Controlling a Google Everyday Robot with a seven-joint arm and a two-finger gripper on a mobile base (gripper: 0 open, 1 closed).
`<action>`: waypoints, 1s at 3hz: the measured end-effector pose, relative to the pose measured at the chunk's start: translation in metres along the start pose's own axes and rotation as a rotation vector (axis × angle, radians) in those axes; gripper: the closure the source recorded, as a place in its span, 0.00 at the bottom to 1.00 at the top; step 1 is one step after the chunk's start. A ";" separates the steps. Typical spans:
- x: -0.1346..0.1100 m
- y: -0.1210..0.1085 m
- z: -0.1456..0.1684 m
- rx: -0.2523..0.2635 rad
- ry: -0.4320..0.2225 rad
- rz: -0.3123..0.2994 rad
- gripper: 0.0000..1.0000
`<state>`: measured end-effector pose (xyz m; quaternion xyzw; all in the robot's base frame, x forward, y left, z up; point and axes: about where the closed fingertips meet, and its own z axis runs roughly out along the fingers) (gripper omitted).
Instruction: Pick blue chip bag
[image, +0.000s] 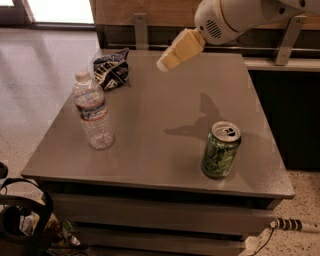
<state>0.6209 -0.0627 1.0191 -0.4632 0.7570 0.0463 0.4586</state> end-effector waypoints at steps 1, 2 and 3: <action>-0.021 0.009 0.027 -0.012 0.019 -0.053 0.00; -0.046 0.024 0.079 -0.033 0.024 -0.099 0.00; -0.062 0.040 0.143 -0.061 -0.003 -0.093 0.00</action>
Offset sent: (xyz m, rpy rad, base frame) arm 0.0849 0.1522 -0.0449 -0.0863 -0.0404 0.1131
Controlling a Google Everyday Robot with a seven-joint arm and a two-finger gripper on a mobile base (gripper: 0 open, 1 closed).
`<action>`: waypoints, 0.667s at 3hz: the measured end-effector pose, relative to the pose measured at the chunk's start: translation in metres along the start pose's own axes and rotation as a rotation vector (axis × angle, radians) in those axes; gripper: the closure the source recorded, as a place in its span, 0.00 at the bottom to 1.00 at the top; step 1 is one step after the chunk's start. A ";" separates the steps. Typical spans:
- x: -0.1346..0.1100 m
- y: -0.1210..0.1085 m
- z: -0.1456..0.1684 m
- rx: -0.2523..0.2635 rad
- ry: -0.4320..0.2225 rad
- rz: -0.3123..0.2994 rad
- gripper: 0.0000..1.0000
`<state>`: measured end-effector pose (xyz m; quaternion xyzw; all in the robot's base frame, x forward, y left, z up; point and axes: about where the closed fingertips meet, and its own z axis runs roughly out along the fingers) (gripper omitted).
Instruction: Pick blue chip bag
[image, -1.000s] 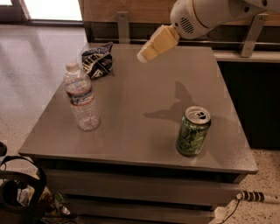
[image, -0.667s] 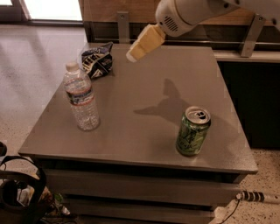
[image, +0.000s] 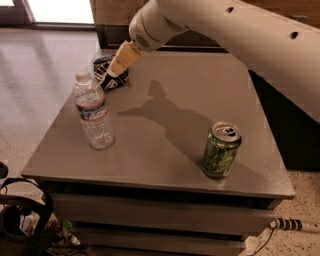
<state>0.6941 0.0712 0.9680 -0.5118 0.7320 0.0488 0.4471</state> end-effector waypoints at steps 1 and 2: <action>-0.004 0.009 0.048 -0.036 -0.030 0.026 0.00; -0.001 0.013 0.079 -0.071 -0.051 0.062 0.00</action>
Offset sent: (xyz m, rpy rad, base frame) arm 0.0592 0.0657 -0.0773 0.1367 0.0972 0.0413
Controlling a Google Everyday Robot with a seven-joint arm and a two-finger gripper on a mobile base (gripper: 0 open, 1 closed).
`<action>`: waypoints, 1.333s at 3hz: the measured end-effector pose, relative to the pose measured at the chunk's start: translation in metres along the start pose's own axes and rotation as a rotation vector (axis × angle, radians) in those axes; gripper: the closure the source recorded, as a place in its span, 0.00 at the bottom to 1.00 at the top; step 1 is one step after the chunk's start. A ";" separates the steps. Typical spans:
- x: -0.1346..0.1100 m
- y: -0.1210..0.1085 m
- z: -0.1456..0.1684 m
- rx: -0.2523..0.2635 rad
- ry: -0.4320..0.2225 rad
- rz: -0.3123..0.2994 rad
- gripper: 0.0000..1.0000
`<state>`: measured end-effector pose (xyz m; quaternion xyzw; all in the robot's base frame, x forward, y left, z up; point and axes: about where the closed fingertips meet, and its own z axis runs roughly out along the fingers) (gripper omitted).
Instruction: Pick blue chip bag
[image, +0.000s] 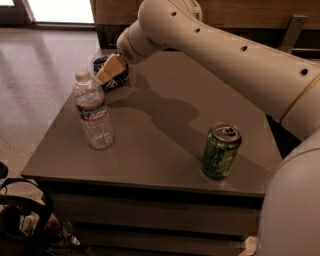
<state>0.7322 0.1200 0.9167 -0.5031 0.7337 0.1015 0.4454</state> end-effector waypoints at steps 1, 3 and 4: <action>0.012 0.000 0.023 -0.025 -0.026 0.054 0.00; 0.035 0.002 0.048 -0.044 -0.043 0.130 0.00; 0.041 0.004 0.057 -0.047 -0.044 0.145 0.20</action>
Offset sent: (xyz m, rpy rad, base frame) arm 0.0272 0.0063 -0.0596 0.1418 0.0920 -0.0341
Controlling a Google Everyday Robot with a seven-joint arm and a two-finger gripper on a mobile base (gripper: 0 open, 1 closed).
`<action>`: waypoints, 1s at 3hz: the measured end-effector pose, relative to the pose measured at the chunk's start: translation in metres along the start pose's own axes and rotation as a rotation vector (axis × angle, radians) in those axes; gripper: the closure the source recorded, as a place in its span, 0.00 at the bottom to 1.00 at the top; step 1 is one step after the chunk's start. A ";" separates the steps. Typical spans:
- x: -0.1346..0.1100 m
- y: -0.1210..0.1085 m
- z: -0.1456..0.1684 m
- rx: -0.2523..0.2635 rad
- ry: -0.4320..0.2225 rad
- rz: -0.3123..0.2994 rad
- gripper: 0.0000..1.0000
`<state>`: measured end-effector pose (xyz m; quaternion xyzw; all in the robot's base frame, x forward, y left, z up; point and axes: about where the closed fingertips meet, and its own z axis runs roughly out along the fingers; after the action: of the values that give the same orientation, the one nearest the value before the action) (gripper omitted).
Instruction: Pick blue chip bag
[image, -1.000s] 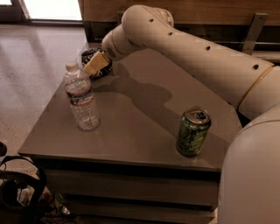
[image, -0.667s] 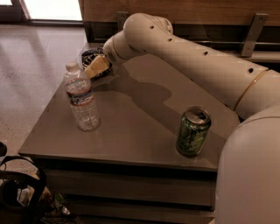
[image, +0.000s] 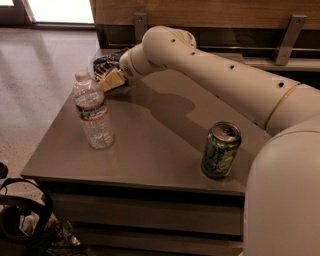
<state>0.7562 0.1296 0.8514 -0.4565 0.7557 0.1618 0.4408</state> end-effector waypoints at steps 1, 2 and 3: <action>0.000 0.001 0.001 -0.003 0.001 -0.001 0.42; 0.001 0.003 0.003 -0.007 0.002 -0.001 0.66; 0.001 0.005 0.006 -0.011 0.004 -0.002 0.97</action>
Offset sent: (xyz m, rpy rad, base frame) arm -0.0004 0.0013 -0.0009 -0.0008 0.0015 0.0024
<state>0.7546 0.1355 0.8464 -0.4599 0.7553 0.1648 0.4369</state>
